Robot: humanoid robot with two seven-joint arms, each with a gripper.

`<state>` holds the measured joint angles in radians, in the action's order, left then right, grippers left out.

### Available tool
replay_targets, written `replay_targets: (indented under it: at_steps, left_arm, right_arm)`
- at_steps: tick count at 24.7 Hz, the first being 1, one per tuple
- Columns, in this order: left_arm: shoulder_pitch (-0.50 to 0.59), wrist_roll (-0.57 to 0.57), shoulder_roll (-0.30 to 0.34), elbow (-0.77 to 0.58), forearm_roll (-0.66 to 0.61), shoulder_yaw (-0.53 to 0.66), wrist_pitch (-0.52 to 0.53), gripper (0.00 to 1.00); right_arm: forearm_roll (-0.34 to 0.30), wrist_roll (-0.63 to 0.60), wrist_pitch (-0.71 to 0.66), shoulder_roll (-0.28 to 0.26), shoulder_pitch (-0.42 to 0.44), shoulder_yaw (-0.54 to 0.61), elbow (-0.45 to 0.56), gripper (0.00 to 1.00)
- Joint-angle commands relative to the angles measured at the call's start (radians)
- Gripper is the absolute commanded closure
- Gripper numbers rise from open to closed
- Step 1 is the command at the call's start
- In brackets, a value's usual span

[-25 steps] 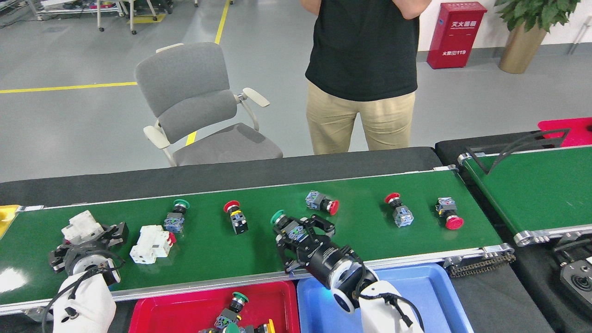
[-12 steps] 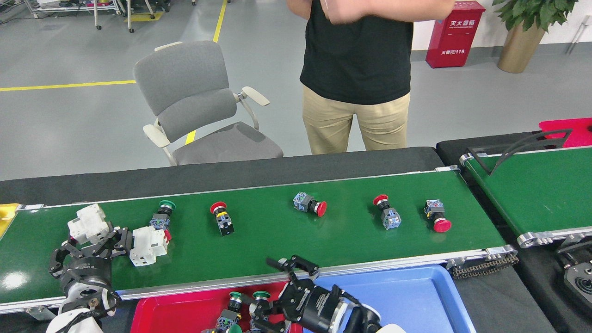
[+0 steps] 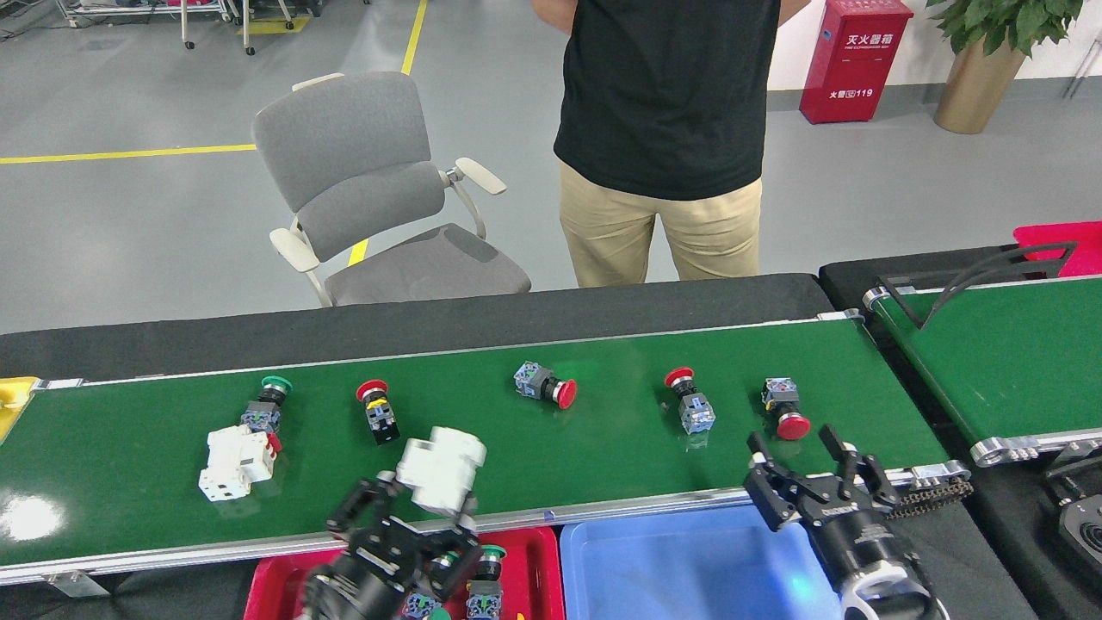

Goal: Pick switch part from conveyor to tray

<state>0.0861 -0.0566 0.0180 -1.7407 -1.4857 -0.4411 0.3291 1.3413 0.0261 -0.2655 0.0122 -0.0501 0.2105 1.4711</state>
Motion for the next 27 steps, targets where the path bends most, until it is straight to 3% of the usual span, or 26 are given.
replay_targets:
  at_steps: [1, 3, 4, 5, 12, 14, 18, 22, 24, 25, 27]
  left_arm:
    - [-0.005, -0.051, -0.050, -0.017, -0.059, -0.064, -0.038, 0.59]
    - [0.012, -0.094, -0.105, -0.017, -0.142, -0.123, -0.076, 0.13]
    - [0.018, -0.098, -0.116, -0.017, -0.157, -0.143, -0.107, 0.04]
    - [0.018, -0.098, -0.118, -0.016, -0.159, -0.160, -0.139, 0.01]
    - [0.018, -0.092, -0.113, -0.017, -0.153, -0.153, -0.160, 0.00]
    - [0.021, -0.083, -0.110, -0.034, -0.151, -0.094, -0.162, 0.00]
    - [0.032, -0.009, -0.099, -0.028, -0.149, 0.219, -0.154, 0.00]
    - [0.010, 0.037, 0.002, 0.069, -0.139, 0.580, -0.073, 0.00]
    - [0.007, 0.037, 0.016, 0.109, -0.102, 0.710, 0.044, 0.00]
    - [0.007, 0.037, 0.022, 0.121, -0.068, 0.763, 0.107, 0.00]
    - [0.009, 0.037, 0.023, 0.130, -0.053, 0.788, 0.137, 0.00]
  right_arm:
    - [-0.004, -0.009, 0.022, -0.008, -0.010, 0.003, 0.020, 0.00]
    - [-0.004, -0.003, 0.017, -0.008, 0.001, 0.001, 0.035, 0.00]
    - [-0.004, -0.002, 0.014, -0.009, 0.004, 0.000, 0.038, 0.00]
    - [-0.005, 0.000, 0.008, -0.011, 0.003, 0.000, 0.038, 0.00]
    - [-0.005, 0.098, 0.015, -0.006, 0.001, -0.016, 0.029, 0.00]
    - [-0.004, 0.106, 0.017, -0.004, 0.001, -0.016, 0.029, 0.00]
    - [-0.004, 0.112, 0.020, 0.002, 0.000, -0.017, 0.020, 0.00]
    - [-0.002, 0.176, 0.020, 0.046, -0.050, -0.056, -0.045, 0.02]
    - [-0.002, 0.178, 0.022, 0.049, -0.070, -0.069, -0.071, 0.16]
    - [-0.002, 0.178, 0.029, 0.049, -0.074, -0.077, -0.084, 0.32]
    - [-0.002, 0.178, 0.041, 0.043, -0.080, -0.099, -0.095, 0.53]
